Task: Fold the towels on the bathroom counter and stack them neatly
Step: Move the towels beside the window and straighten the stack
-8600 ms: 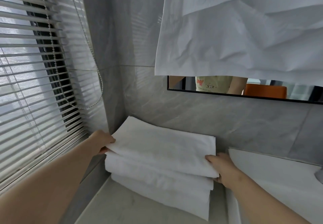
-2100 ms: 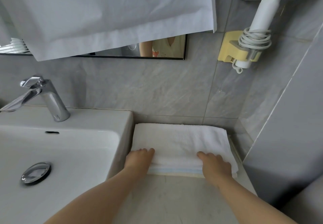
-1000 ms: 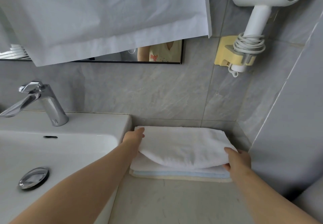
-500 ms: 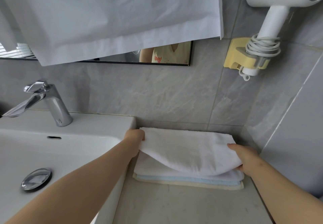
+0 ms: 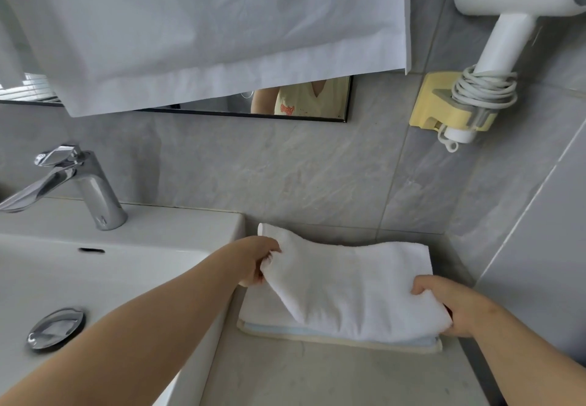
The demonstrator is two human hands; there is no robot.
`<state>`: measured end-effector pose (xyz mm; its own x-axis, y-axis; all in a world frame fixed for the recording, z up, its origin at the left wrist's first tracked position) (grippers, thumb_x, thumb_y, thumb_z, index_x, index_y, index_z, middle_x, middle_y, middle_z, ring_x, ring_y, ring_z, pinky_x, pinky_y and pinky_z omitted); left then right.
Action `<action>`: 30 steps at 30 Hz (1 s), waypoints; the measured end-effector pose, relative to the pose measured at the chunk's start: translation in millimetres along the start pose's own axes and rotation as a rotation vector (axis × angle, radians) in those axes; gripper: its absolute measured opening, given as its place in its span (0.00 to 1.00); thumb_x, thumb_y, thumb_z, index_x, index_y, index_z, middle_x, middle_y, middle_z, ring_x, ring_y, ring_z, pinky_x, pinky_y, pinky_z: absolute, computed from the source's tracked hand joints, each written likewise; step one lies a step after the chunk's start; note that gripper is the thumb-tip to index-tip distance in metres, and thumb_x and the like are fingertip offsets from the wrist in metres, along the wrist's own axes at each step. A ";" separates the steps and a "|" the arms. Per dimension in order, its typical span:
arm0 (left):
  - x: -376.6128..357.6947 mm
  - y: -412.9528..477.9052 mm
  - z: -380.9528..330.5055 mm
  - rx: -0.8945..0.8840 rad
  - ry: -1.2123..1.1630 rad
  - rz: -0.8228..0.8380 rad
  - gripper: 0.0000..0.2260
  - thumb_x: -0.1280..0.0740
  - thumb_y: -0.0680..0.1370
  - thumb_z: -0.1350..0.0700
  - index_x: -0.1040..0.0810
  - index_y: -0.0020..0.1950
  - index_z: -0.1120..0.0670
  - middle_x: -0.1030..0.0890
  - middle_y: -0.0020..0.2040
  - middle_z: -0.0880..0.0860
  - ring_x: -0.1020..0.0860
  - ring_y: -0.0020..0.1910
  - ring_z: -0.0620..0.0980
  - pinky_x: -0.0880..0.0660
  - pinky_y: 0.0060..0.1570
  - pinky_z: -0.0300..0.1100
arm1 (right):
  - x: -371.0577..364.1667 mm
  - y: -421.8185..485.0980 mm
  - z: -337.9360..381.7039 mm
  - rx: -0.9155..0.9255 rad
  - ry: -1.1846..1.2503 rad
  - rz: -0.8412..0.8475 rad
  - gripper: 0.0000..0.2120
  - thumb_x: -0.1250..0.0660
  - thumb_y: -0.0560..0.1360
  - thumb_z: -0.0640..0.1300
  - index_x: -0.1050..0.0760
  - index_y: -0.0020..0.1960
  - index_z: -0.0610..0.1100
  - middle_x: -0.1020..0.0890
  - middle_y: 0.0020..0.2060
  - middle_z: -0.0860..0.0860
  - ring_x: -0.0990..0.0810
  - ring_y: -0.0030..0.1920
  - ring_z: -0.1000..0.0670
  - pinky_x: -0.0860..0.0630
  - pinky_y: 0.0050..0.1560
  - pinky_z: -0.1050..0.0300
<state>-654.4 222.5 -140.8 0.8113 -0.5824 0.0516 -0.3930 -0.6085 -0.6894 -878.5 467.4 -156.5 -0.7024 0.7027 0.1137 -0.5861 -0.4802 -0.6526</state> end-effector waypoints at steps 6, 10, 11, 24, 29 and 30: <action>7.9 5.2 -10.1 -0.113 0.245 -0.134 0.11 0.39 0.71 0.66 0.27 0.53 0.63 0.23 0.54 0.62 0.25 0.57 0.61 0.29 0.61 0.52 | -2.9 -3.9 5.0 0.054 -0.120 0.043 0.11 0.34 0.71 0.30 0.25 0.54 0.33 0.20 0.49 0.36 0.22 0.49 0.36 0.24 0.45 0.45; -1.7 0.5 -7.0 -0.200 0.275 -0.117 0.17 0.35 0.74 0.58 0.29 0.62 0.61 0.24 0.52 0.58 0.26 0.52 0.59 0.30 0.55 0.47 | -0.9 0.4 9.3 0.107 0.024 -0.066 0.11 0.32 0.74 0.49 0.26 0.47 0.41 0.22 0.44 0.41 0.24 0.45 0.40 0.27 0.45 0.49; -2.9 0.1 -5.1 -0.227 0.283 -0.119 0.19 0.34 0.75 0.55 0.29 0.63 0.61 0.24 0.53 0.58 0.26 0.53 0.58 0.30 0.55 0.47 | -1.8 3.5 8.2 0.111 0.043 -0.084 0.13 0.33 0.74 0.52 0.26 0.49 0.42 0.22 0.45 0.41 0.24 0.46 0.41 0.27 0.50 0.48; 10.6 -33.2 -32.9 -0.532 0.518 -0.315 0.11 0.44 0.81 0.51 0.30 0.58 0.55 0.24 0.54 0.55 0.28 0.48 0.54 0.33 0.46 0.43 | -2.1 -31.8 55.1 0.491 -0.402 -0.394 0.09 0.33 0.74 0.39 0.32 0.50 0.39 0.25 0.44 0.46 0.26 0.43 0.45 0.32 0.41 0.55; 35.7 -69.3 -46.3 -0.640 0.805 -0.517 0.09 0.49 0.82 0.49 0.37 0.50 0.54 0.28 0.45 0.54 0.29 0.45 0.56 0.33 0.43 0.45 | -4.0 -69.8 76.9 0.649 -0.393 -0.435 0.11 0.35 0.76 0.51 0.31 0.51 0.45 0.25 0.43 0.50 0.26 0.43 0.48 0.32 0.38 0.57; 42.0 -75.6 -48.2 -0.654 0.805 -0.535 0.10 0.49 0.82 0.49 0.37 0.50 0.55 0.28 0.44 0.54 0.29 0.44 0.56 0.33 0.43 0.45 | -4.2 -74.2 79.7 0.664 -0.369 -0.424 0.10 0.36 0.76 0.52 0.31 0.51 0.46 0.24 0.43 0.50 0.25 0.44 0.47 0.31 0.41 0.56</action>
<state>-611.5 218.0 -51.7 0.5238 -0.1986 0.8284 -0.4228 -0.9048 0.0504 -864.3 458.3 -48.9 -0.3902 0.7320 0.5585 -0.8616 -0.5041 0.0587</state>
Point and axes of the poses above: each hand's wrist, its own y-axis towards the middle knuckle, its own x-axis out of the back of the hand, z = x × y, the point moved 9 cm from there along y, towards the middle knuckle
